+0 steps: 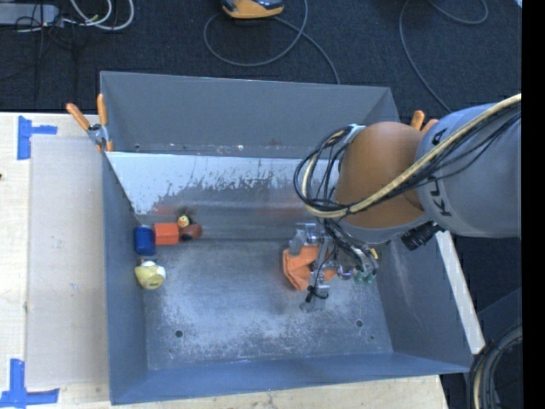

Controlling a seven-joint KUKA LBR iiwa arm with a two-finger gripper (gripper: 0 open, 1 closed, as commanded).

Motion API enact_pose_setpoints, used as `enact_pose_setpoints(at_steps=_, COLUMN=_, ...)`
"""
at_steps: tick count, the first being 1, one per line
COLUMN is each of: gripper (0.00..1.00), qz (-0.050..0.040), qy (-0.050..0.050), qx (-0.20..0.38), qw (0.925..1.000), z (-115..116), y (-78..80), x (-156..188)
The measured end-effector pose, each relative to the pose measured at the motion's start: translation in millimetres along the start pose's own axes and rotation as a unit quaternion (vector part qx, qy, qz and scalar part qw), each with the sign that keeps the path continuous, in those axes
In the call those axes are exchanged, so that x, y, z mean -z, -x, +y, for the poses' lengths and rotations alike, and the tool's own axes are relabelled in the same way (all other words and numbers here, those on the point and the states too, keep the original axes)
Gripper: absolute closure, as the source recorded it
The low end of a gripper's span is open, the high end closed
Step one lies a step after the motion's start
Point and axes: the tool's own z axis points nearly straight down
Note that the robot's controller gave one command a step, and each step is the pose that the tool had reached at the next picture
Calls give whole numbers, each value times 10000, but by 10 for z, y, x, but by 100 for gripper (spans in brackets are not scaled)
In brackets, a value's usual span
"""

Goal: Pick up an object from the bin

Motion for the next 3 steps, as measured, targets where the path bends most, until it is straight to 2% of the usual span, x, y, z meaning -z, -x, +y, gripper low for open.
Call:
enact_pose_setpoints(at_steps=1, gripper=0, qz=-38, qy=1, qx=-3, qw=10000, z=-1, y=18, x=41)
enact_pose_setpoints(at_steps=2, gripper=0, qz=-69, qy=6, qx=227, qw=9997, z=-216, y=356, x=-234)
enact_pose_setpoints(at_steps=3, gripper=100, qz=-37, qy=3, qx=156, qw=9999, z=-233, y=391, x=-638)
